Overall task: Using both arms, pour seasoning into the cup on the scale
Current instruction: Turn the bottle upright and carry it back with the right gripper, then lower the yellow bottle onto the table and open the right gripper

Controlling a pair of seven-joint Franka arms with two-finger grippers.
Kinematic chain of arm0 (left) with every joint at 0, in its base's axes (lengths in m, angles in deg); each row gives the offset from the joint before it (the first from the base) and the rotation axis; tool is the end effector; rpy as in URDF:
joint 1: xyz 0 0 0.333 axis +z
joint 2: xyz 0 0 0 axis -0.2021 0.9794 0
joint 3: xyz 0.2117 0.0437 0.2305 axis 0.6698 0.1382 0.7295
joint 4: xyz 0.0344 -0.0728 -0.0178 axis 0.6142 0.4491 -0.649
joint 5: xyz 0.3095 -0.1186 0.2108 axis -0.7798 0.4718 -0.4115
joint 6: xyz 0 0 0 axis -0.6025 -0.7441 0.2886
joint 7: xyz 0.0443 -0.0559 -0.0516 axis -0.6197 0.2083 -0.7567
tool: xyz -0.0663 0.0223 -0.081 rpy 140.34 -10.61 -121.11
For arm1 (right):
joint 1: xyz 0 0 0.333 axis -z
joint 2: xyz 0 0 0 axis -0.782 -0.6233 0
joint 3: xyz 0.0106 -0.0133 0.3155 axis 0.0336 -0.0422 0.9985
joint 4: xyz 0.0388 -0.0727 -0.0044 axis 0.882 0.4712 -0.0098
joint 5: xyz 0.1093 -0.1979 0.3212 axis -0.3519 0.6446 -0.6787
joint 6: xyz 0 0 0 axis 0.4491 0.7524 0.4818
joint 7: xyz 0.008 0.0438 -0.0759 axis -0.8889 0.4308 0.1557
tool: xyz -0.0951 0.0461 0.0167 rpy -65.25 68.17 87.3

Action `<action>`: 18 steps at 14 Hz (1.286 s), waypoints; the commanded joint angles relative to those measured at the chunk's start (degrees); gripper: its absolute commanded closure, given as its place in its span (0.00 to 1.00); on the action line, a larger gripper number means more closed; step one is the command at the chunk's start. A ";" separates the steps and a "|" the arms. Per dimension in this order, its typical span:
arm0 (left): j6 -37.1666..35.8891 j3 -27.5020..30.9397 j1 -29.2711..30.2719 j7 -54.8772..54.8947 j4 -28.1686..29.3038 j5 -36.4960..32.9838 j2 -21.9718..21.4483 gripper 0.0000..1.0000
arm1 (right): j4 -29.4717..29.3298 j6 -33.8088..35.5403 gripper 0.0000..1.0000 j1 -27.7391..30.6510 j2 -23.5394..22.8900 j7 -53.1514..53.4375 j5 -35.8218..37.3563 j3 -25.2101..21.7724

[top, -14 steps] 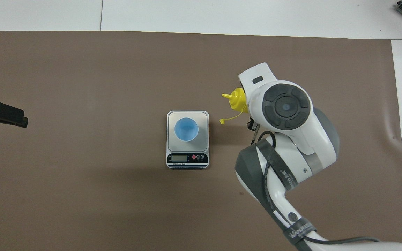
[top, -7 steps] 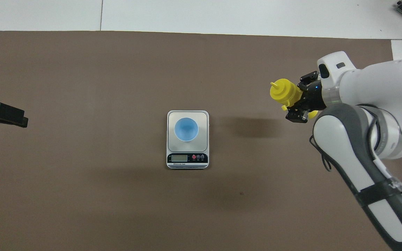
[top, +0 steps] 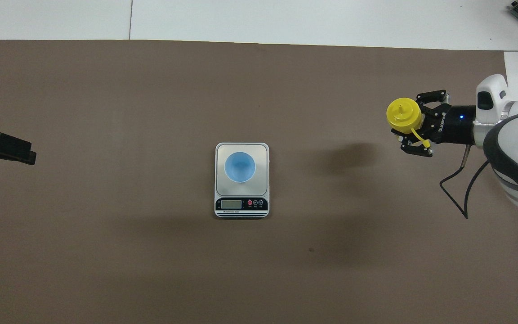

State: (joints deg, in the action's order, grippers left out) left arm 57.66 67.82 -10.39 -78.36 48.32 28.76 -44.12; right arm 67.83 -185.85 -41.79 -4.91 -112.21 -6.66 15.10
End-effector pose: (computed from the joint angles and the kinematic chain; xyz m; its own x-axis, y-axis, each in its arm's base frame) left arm 0.5385 -0.0275 0.6330 0.9949 -0.0782 -0.0637 -0.0762 -0.9966 0.0327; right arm 0.6023 -0.0262 0.4257 0.2262 0.7183 0.6579 0.9341 -0.3515 0.0625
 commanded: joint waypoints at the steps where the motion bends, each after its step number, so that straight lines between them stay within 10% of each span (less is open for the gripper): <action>1: -0.49 -0.27 0.49 -0.40 0.47 -0.68 -0.71 0.00 | 2.21 3.55 1.00 3.87 1.06 -6.23 -6.93 0.90; 18: -0.49 -0.27 0.49 -0.40 0.47 -0.68 -0.71 0.00 | 6.34 12.18 1.00 11.35 -8.69 -25.49 -24.87 0.90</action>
State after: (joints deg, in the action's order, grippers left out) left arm 57.66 67.82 -10.39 -78.36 48.32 28.77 -44.12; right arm 74.13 -174.89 -31.66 -14.21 -136.52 -29.61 15.15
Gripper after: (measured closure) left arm 0.000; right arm 0.471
